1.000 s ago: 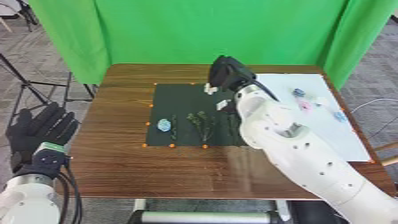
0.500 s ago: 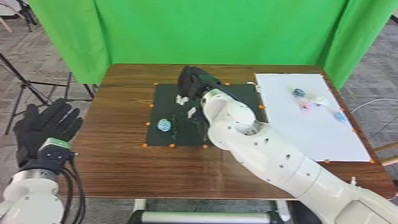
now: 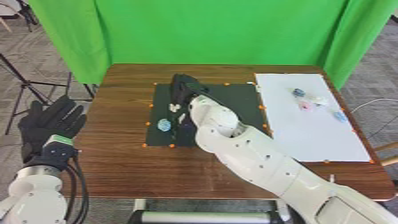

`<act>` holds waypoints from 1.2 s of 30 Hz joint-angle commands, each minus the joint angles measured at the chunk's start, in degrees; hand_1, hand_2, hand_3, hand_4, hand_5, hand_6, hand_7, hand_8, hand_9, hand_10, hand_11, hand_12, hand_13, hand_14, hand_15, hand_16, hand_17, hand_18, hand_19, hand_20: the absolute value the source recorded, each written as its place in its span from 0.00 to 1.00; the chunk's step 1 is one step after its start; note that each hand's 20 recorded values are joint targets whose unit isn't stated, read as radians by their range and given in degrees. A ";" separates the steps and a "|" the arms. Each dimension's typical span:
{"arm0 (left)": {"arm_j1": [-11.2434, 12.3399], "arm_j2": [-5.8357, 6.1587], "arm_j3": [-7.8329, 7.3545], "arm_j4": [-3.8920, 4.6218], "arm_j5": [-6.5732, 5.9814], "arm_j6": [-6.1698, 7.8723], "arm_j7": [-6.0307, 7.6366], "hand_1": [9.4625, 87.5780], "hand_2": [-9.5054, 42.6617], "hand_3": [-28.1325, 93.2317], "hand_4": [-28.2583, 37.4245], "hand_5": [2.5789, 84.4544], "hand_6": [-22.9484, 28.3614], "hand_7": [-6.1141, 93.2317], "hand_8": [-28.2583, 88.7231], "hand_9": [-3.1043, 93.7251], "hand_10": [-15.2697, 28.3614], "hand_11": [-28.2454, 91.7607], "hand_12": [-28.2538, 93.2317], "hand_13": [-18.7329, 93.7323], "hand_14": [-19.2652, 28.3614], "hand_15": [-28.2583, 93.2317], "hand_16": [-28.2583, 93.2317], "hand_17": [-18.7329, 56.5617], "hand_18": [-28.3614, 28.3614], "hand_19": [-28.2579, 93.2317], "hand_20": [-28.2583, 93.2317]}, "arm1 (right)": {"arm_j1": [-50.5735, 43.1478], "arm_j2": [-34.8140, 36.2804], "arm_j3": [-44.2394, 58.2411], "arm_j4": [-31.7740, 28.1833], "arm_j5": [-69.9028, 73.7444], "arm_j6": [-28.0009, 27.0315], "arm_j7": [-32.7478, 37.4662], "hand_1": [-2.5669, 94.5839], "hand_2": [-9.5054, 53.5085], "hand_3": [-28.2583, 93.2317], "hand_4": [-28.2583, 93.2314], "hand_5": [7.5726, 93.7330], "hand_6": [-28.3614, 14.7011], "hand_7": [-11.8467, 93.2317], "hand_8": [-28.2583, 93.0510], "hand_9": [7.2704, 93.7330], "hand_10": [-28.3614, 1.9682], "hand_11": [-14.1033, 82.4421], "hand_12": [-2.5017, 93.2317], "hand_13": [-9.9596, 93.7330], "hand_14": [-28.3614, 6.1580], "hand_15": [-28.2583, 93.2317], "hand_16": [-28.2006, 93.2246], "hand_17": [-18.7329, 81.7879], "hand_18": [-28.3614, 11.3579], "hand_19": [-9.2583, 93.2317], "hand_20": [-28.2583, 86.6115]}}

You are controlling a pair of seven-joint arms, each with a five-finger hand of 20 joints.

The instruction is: Arrange flowers

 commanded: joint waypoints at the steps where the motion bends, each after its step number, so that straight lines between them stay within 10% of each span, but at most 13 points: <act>1: -0.24 -0.20 0.19 0.19 0.20 -0.69 -0.43 0.24 0.39 0.83 0.00 0.54 0.62 0.29 0.13 0.46 0.70 0.51 0.31 0.44 0.76 0.70 0.14 0.19 0.77 0.59 0.34 | -1.73 -0.15 0.53 1.56 -1.74 -0.88 0.80 0.73 0.00 0.78 0.00 0.79 0.65 0.43 0.29 0.88 0.70 0.28 0.51 0.87 0.81 0.57 0.72 0.60 0.21 0.79 0.61; 20: 0.94 -0.79 -0.74 -0.02 0.62 -0.55 -0.89 0.24 0.39 0.83 0.00 0.54 0.61 0.29 0.13 0.46 0.70 0.51 0.31 0.44 0.76 0.70 0.14 0.19 0.77 0.59 0.34 | -2.83 0.88 1.79 0.20 -1.52 -3.78 -0.47 0.67 0.00 0.80 0.00 0.65 0.64 0.52 0.23 0.77 0.63 0.26 0.41 0.82 0.83 0.59 0.70 0.55 0.22 0.80 0.59; 36: 2.68 -1.96 -1.91 -0.59 0.55 -0.47 -0.91 0.24 0.40 0.83 0.00 0.54 0.60 0.30 0.13 0.46 0.70 0.51 0.30 0.44 0.76 0.70 0.14 0.19 0.77 0.59 0.33 | -4.18 6.44 6.52 -8.55 -0.87 -5.34 -0.81 0.56 0.00 0.84 0.00 0.61 0.64 0.49 0.23 0.64 0.44 0.40 0.24 0.75 0.65 0.72 0.61 0.52 0.17 0.83 0.59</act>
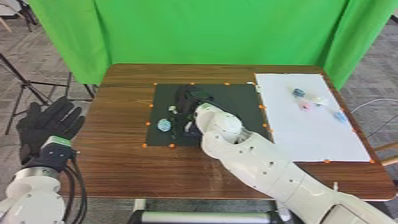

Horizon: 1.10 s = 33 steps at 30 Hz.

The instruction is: Arrange flowers

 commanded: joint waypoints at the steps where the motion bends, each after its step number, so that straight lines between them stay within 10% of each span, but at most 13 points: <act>1: 1.76 -1.61 -0.89 -0.67 0.38 -0.46 -0.34 0.24 0.40 0.83 0.00 0.54 0.60 0.30 0.13 0.46 0.70 0.51 0.30 0.44 0.76 0.70 0.14 0.20 0.77 0.59 0.33 | -2.02 6.31 7.46 -9.11 0.54 -3.98 -1.43 0.55 0.00 0.85 0.00 0.60 0.63 0.48 0.17 0.62 0.42 0.39 0.24 0.73 0.62 0.73 0.59 0.52 0.17 0.84 0.58; 13: 5.56 -2.07 -3.18 -2.00 0.65 0.04 2.59 0.24 0.40 0.83 0.00 0.54 0.60 0.29 0.13 0.46 0.69 0.49 0.31 0.44 0.76 0.69 0.14 0.19 0.77 0.59 0.33 | -14.14 32.40 31.00 -23.82 5.36 -11.24 8.26 0.47 0.00 0.86 0.00 0.49 0.55 0.35 0.11 0.51 0.35 0.31 0.21 0.66 0.44 0.77 0.47 0.49 0.12 0.86 0.57; 17: 7.31 -1.81 -3.97 -2.55 -1.29 0.72 4.34 0.23 0.40 0.83 0.00 0.54 0.60 0.28 0.13 0.45 0.69 0.49 0.31 0.44 0.76 0.69 0.14 0.19 0.77 0.58 0.33 | -15.77 38.04 32.59 -22.79 1.18 -12.96 8.39 0.44 0.00 0.86 0.00 0.47 0.52 0.32 0.13 0.50 0.28 0.28 0.20 0.66 0.43 0.77 0.45 0.49 0.11 0.86 0.57; 33: 6.53 -1.45 -3.17 -2.25 0.19 -0.82 3.40 0.23 0.41 0.83 0.00 0.54 0.60 0.28 0.13 0.45 0.69 0.49 0.31 0.44 0.76 0.68 0.15 0.19 0.77 0.58 0.34 | -34.52 45.57 51.81 -26.53 8.30 -18.64 15.06 0.44 0.00 0.85 0.00 0.46 0.47 0.28 0.14 0.48 0.29 0.28 0.20 0.66 0.42 0.80 0.43 0.50 0.09 0.89 0.58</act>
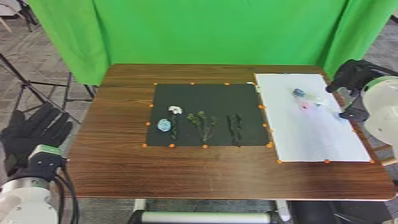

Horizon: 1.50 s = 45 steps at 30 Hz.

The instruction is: Arrange flowers

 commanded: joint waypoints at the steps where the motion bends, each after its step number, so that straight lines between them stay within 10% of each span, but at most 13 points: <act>1: 0.53 -0.07 0.22 -0.19 0.48 -0.64 -0.57 0.23 0.41 0.83 0.00 0.54 0.60 0.28 0.13 0.45 0.69 0.49 0.31 0.44 0.76 0.68 0.15 0.19 0.77 0.58 0.34 | -10.71 2.38 6.42 -0.45 0.11 -0.31 3.21 0.44 0.00 0.85 0.00 0.46 0.47 0.28 0.14 0.48 0.29 0.28 0.20 0.66 0.42 0.80 0.43 0.50 0.09 0.89 0.58; 45: 0.44 -0.32 0.42 -0.25 0.97 -0.43 -1.51 0.23 0.41 0.83 0.00 0.53 0.60 0.28 0.13 0.45 0.69 0.49 0.31 0.44 0.76 0.68 0.15 0.19 0.77 0.58 0.34 | 1.02 0.10 -1.99 12.07 4.91 -8.06 3.61 0.38 0.00 0.83 0.00 0.39 0.41 0.23 0.15 0.37 0.28 0.26 0.13 0.66 0.30 0.82 0.41 0.50 0.04 0.90 0.56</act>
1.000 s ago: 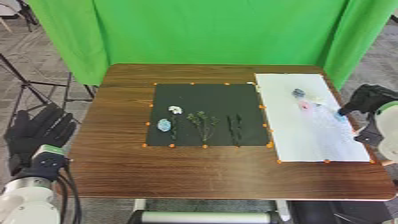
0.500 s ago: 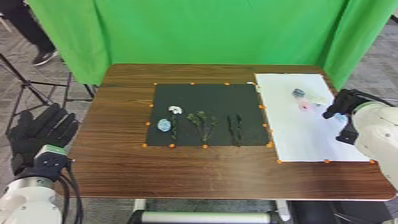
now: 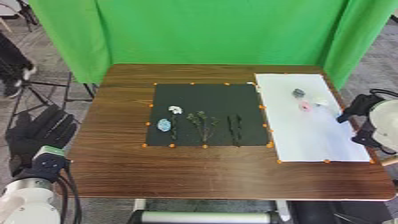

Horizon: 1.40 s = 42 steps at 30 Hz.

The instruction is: Arrange flowers

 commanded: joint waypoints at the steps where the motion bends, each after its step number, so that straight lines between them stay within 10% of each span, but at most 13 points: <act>1: 0.54 -0.10 -0.18 -0.28 -0.01 -0.32 -0.05 0.23 0.41 0.83 0.00 0.53 0.60 0.28 0.13 0.45 0.69 0.49 0.31 0.44 0.76 0.68 0.15 0.19 0.77 0.58 0.34 | 1.03 0.50 -0.50 -0.17 -0.72 1.13 -1.18 0.38 0.00 0.83 0.00 0.39 0.41 0.23 0.15 0.37 0.29 0.26 0.13 0.66 0.30 0.82 0.40 0.50 0.04 0.90 0.56; 14: 0.36 -0.16 0.03 -0.38 0.23 -0.67 -0.06 0.23 0.40 0.83 0.00 0.53 0.60 0.28 0.13 0.45 0.69 0.49 0.31 0.44 0.76 0.68 0.15 0.19 0.77 0.58 0.34 | 5.83 -0.38 -6.41 2.81 -2.71 -4.39 -2.54 0.43 0.00 0.83 0.00 0.41 0.44 0.24 0.14 0.39 0.37 0.28 0.13 0.69 0.35 0.85 0.41 0.51 0.02 0.91 0.57; 21: 0.14 -0.43 -0.44 -0.14 0.69 -0.50 -1.23 0.23 0.41 0.83 0.00 0.53 0.60 0.28 0.13 0.45 0.69 0.49 0.31 0.44 0.76 0.68 0.15 0.19 0.77 0.58 0.34 | 2.08 -0.03 -5.55 1.26 -6.67 -0.35 -3.18 0.54 0.00 0.80 0.00 0.58 0.54 0.30 0.12 0.60 0.41 0.31 0.15 0.72 0.42 0.84 0.41 0.53 0.05 0.92 0.58; 37: -0.52 -0.06 0.09 0.31 0.61 -0.85 -1.66 0.24 0.41 0.83 0.00 0.53 0.60 0.28 0.14 0.45 0.69 0.49 0.31 0.44 0.76 0.68 0.15 0.19 0.77 0.58 0.34 | -4.81 0.35 -7.48 -1.97 -15.27 10.09 -7.21 0.62 0.00 0.79 0.00 0.66 0.62 0.38 0.12 0.71 0.46 0.38 0.22 0.75 0.54 0.85 0.46 0.56 0.11 0.95 0.61; 42: -1.07 -0.03 0.67 0.56 0.59 -0.75 -1.46 0.24 0.41 0.83 0.00 0.53 0.60 0.28 0.14 0.45 0.69 0.49 0.31 0.44 0.76 0.68 0.15 0.19 0.77 0.58 0.34 | -4.54 0.22 -9.58 -1.29 -17.98 14.33 -8.10 0.70 0.00 0.65 0.00 0.71 0.60 0.40 0.23 0.80 0.54 0.29 0.34 0.78 0.55 0.84 0.48 0.57 0.12 0.95 0.61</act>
